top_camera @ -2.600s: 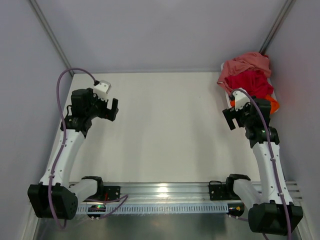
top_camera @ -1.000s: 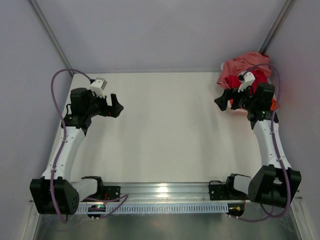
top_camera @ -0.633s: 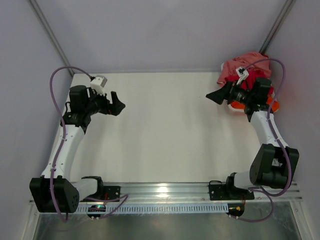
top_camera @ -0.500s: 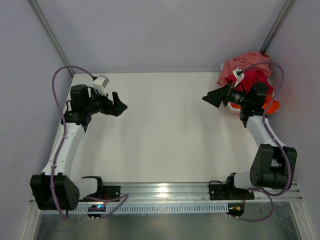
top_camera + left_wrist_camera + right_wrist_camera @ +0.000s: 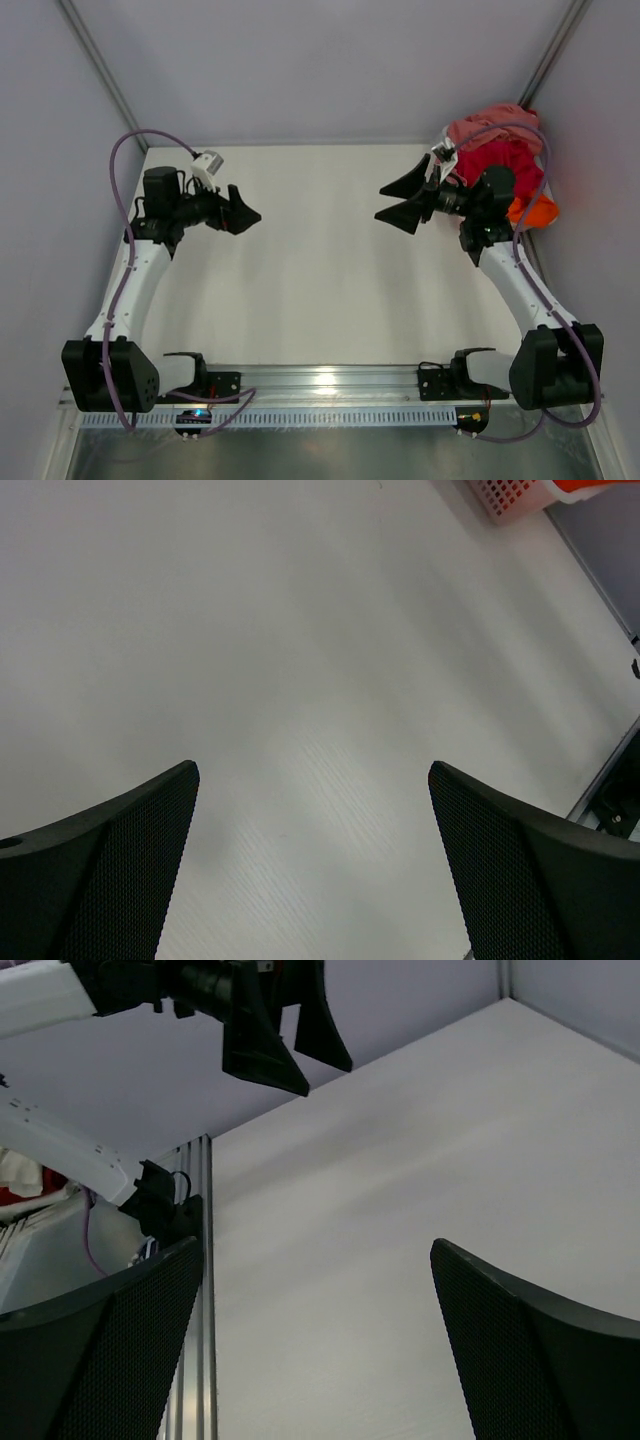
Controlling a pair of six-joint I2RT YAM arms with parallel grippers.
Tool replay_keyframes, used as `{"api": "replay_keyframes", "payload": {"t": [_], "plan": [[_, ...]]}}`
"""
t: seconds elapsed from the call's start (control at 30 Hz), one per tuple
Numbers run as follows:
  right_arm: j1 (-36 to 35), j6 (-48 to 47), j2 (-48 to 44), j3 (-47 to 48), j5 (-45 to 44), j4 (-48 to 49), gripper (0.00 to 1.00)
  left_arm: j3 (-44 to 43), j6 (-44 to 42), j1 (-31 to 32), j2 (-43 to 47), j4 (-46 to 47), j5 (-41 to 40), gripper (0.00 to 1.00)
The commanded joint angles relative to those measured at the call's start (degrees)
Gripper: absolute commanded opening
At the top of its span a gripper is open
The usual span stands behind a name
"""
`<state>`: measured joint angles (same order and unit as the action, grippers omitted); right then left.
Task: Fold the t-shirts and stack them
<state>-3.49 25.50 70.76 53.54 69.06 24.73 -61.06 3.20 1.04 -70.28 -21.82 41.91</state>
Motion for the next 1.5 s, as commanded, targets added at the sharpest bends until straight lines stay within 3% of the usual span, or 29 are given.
{"api": "replay_keyframes", "payload": {"t": [0.0,0.1,0.27,0.33,0.5,0.63,0.73,0.77,0.8,0.87,0.9,1.03,1.17,1.2,1.23,1.27,1.3,1.33,1.37,1.4,1.43,1.47], "plan": [[-2.83,1.89,-0.97,-5.61,3.80,13.87,0.99,-2.05,1.28,-0.07,-0.47,-0.93,3.70,0.99],[-5.38,9.73,-2.56,-11.88,2.05,25.01,0.99,-2.05,0.41,-0.07,-0.56,-2.08,4.49,0.99],[-8.11,1.60,-0.28,-3.19,1.36,1.33,0.99,-1.35,-0.13,0.10,-0.30,-2.70,5.99,0.99],[-8.20,-7.01,1.21,2.50,-2.16,-14.13,0.99,-1.17,0.84,0.10,-0.30,-2.09,6.60,0.99],[-8.20,-18.70,5.69,9.82,0.89,-31.80,0.98,-1.78,0.76,0.46,-0.47,-2.34,10.20,0.99],[-8.38,-22.94,8.68,11.24,7.40,-34.05,0.98,-4.85,-2.05,0.81,-2.66,-6.81,19.33,0.99],[-9.61,-27.32,9.83,12.28,9.78,-38.60,0.98,-10.47,-9.94,2.47,-6.96,-17.69,26.02,0.99],[-10.13,-32.21,10.18,13.16,9.78,-41.40,0.98,-12.83,-20.06,2.91,-8.45,-23.12,26.12,0.99],[-10.48,-34.61,10.53,14.82,8.82,-46.82,0.98,-17.91,-25.65,4.22,-11.95,-35.62,25.94,0.99],[-11.71,-41.02,10.98,16.85,4.36,-53.26,0.91,-23.72,-36.63,5.02,-15.48,-45.98,26.46,0.99],[-12.15,-41.14,10.54,16.86,-2.72,-53.12,0.91,-25.15,-38.52,5.29,-18.55,-52.64,27.43,0.98],[-12.86,-43.77,9.74,17.04,-5.69,-54.70,0.88,-29.90,-48.89,6.17,-23.57,-64.73,28.84,0.85],[-13.30,-45.36,11.50,18.18,-5.68,-58.55,0.63,-30.00,-51.63,6.52,-24.46,-66.94,29.46,0.72],[-13.39,-46.23,12.46,18.96,-5.86,-59.53,0.56,-30.17,-51.72,6.78,-24.47,-67.03,29.28,0.52],[-13.48,-46.76,12.82,19.32,-5.69,-60.32,0.52,-30.26,-51.63,7.05,-24.47,-66.95,29.11,0.44],[-13.48,-46.85,13.17,19.67,-5.69,-60.94,0.43,-30.26,-51.72,7.48,-24.38,-66.95,28.93,0.37],[-13.56,-46.85,13.43,19.85,-5.69,-60.94,0.19,-30.26,-51.72,7.66,-24.29,-66.86,28.84,0.27],[-13.74,-46.94,13.52,19.94,-5.60,-60.94,0.13,-30.26,-51.63,7.84,-24.12,-66.77,28.84,0.26],[-13.91,-46.85,13.70,20.02,-5.69,-60.86,0.11,-30.17,-51.63,7.93,-24.03,-66.60,28.75,0.28],[-14.00,-46.77,13.79,20.37,-5.69,-60.85,0.11,-30.17,-51.63,8.19,-23.85,-66.51,28.67,0.58],[-14.18,-46.77,13.96,20.55,-5.69,-60.85,0.13,-30.26,-51.54,8.10,-23.76,-66.51,28.58,0.80],[-14.53,-46.85,13.96,20.73,-5.77,-60.85,0.33,-30.09,-51.54,8.10,-23.59,-66.24,28.58,0.99]]}}
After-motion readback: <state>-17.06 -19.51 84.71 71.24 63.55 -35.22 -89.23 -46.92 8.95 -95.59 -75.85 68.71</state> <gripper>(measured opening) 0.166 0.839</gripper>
